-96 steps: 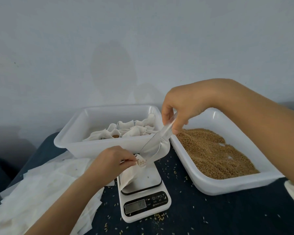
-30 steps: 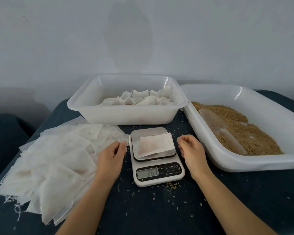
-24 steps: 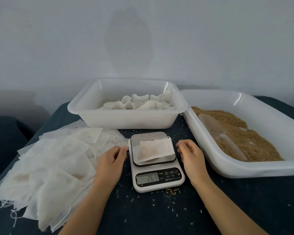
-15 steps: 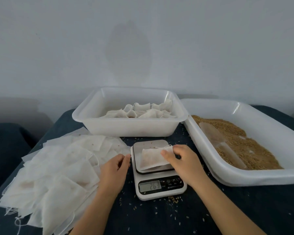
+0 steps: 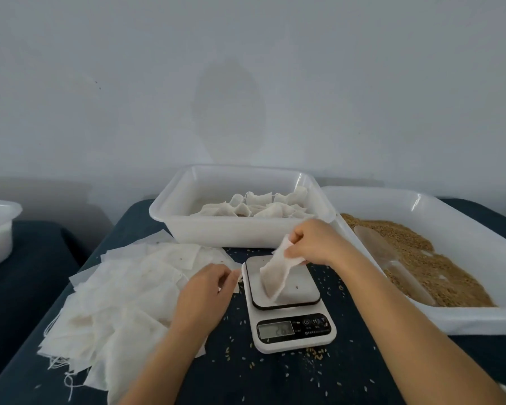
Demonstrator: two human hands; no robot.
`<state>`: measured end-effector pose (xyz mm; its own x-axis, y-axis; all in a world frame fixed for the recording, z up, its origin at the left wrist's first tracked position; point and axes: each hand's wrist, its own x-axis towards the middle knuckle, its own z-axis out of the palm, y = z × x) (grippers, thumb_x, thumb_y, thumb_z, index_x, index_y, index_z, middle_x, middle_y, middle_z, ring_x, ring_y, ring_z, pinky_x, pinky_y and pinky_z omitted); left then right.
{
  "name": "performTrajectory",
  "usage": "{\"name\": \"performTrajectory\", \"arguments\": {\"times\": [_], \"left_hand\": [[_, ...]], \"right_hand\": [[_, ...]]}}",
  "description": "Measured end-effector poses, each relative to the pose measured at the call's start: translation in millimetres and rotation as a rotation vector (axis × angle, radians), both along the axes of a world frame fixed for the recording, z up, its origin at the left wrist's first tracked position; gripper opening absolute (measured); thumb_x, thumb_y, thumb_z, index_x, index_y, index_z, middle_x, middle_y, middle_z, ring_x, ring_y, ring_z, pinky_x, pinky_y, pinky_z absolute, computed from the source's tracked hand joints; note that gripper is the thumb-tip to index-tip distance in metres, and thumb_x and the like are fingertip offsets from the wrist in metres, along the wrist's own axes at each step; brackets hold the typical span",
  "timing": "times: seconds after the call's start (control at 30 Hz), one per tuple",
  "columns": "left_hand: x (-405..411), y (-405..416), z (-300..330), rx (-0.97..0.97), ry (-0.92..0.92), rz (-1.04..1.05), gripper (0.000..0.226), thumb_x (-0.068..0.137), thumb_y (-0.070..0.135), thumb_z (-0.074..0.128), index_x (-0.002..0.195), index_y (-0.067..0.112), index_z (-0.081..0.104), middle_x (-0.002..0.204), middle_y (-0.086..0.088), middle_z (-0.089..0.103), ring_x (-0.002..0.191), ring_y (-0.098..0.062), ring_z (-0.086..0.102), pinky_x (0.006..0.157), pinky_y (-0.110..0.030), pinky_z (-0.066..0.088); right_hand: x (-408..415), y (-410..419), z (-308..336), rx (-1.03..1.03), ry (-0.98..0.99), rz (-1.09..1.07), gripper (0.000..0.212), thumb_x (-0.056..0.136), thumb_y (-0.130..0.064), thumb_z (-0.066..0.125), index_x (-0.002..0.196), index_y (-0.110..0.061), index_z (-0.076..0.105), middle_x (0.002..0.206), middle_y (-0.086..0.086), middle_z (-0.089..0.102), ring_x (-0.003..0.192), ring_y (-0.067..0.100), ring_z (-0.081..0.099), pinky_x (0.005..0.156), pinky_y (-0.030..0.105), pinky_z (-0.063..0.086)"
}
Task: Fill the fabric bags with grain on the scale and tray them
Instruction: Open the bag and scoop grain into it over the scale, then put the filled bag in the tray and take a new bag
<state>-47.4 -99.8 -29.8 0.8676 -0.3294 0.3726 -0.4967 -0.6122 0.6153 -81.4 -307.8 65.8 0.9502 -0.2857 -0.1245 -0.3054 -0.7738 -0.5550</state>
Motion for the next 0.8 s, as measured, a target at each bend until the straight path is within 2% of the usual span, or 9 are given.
{"name": "performTrajectory", "arguments": {"times": [0.07, 0.13, 0.3, 0.4, 0.5, 0.57, 0.63, 0.73, 0.8], "left_hand": [[7.2, 15.1, 6.0, 0.251, -0.09, -0.006, 0.022, 0.091, 0.046, 0.047, 0.098, 0.028, 0.06, 0.099, 0.014, 0.058, 0.093, -0.007, 0.051, 0.08, -0.023, 0.042], [13.7, 30.9, 7.2, 0.447, -0.1, -0.028, 0.031, 0.089, 0.05, 0.049, 0.114, 0.033, 0.055, 0.117, 0.016, 0.052, 0.11, -0.008, 0.045, 0.091, -0.022, 0.038], [23.3, 56.9, 6.1, 0.621, 0.025, -0.151, 0.043, 0.084, 0.051, 0.054, 0.124, 0.036, 0.049, 0.13, 0.019, 0.04, 0.118, -0.005, 0.037, 0.097, -0.022, 0.035], [29.7, 58.9, 8.4, 0.639, 0.025, -0.167, 0.036, 0.087, 0.039, 0.054, 0.122, 0.036, 0.05, 0.128, 0.019, 0.042, 0.114, -0.004, 0.038, 0.093, -0.019, 0.037], [39.0, 54.3, 11.7, 0.665, 0.025, -0.144, 0.036, 0.088, 0.034, 0.051, 0.124, 0.035, 0.046, 0.123, 0.016, 0.043, 0.11, -0.007, 0.04, 0.086, -0.021, 0.04], [45.8, 49.7, 14.2, 0.674, 0.05, -0.135, 0.038, 0.088, 0.036, 0.051, 0.125, 0.035, 0.044, 0.121, 0.014, 0.043, 0.109, -0.009, 0.04, 0.084, -0.024, 0.041], [52.2, 45.7, 16.7, 0.68, 0.066, -0.124, 0.037, 0.088, 0.038, 0.05, 0.125, 0.033, 0.044, 0.117, 0.011, 0.043, 0.108, -0.01, 0.043, 0.082, -0.025, 0.041], [58.4, 43.2, 19.7, 0.713, 0.071, -0.118, 0.032, 0.089, 0.038, 0.05, 0.119, 0.029, 0.047, 0.112, 0.008, 0.045, 0.105, -0.013, 0.045, 0.079, -0.024, 0.038], [59.4, 43.6, 20.6, 0.73, 0.075, -0.12, 0.025, 0.09, 0.036, 0.05, 0.112, 0.026, 0.051, 0.107, 0.007, 0.046, 0.103, -0.014, 0.047, 0.08, -0.026, 0.04]], "right_hand": [[10.6, 4.3, 16.5, -0.097, -0.086, 0.08, 0.007, 0.083, -0.009, 0.066, 0.088, -0.005, 0.067, 0.089, 0.006, 0.067, 0.094, 0.023, 0.065, 0.077, 0.032, 0.056], [24.3, 7.0, 35.5, -0.158, -0.154, 0.138, 0.008, 0.086, -0.011, 0.066, 0.089, -0.018, 0.067, 0.091, -0.008, 0.065, 0.092, 0.015, 0.062, 0.072, 0.02, 0.046], [73.7, 7.8, 68.5, -0.255, -0.324, 0.126, 0.027, 0.09, -0.003, 0.055, 0.107, -0.015, 0.071, 0.111, -0.001, 0.067, 0.098, 0.016, 0.061, 0.078, 0.02, 0.042], [107.3, 10.6, 73.1, -0.091, -0.39, 0.106, 0.026, 0.09, 0.0, 0.054, 0.105, -0.011, 0.072, 0.103, -0.001, 0.065, 0.069, 0.016, 0.063, 0.059, 0.012, 0.048], [142.5, 17.5, 64.5, 0.146, -0.406, 0.08, 0.027, 0.089, 0.006, 0.054, 0.107, -0.004, 0.071, 0.112, 0.006, 0.066, 0.074, 0.022, 0.065, 0.051, 0.012, 0.051], [165.1, 24.2, 53.6, 0.171, -0.442, 0.074, 0.028, 0.088, 0.006, 0.055, 0.108, -0.003, 0.071, 0.116, 0.009, 0.067, 0.089, 0.025, 0.067, 0.061, 0.012, 0.05], [185.0, 30.6, 41.1, 0.099, -0.494, 0.071, 0.027, 0.088, 0.001, 0.055, 0.108, -0.006, 0.072, 0.116, 0.007, 0.069, 0.106, 0.022, 0.062, 0.074, 0.012, 0.041], [209.4, 41.4, 24.1, 0.102, -0.525, 0.044, 0.027, 0.09, -0.003, 0.052, 0.106, -0.007, 0.073, 0.115, 0.007, 0.069, 0.109, 0.021, 0.06, 0.076, 0.011, 0.036], [221.1, 49.3, 12.4, 0.088, -0.517, 0.029, 0.026, 0.089, -0.002, 0.05, 0.103, -0.001, 0.072, 0.113, 0.012, 0.069, 0.108, 0.027, 0.061, 0.085, 0.022, 0.044]]}}
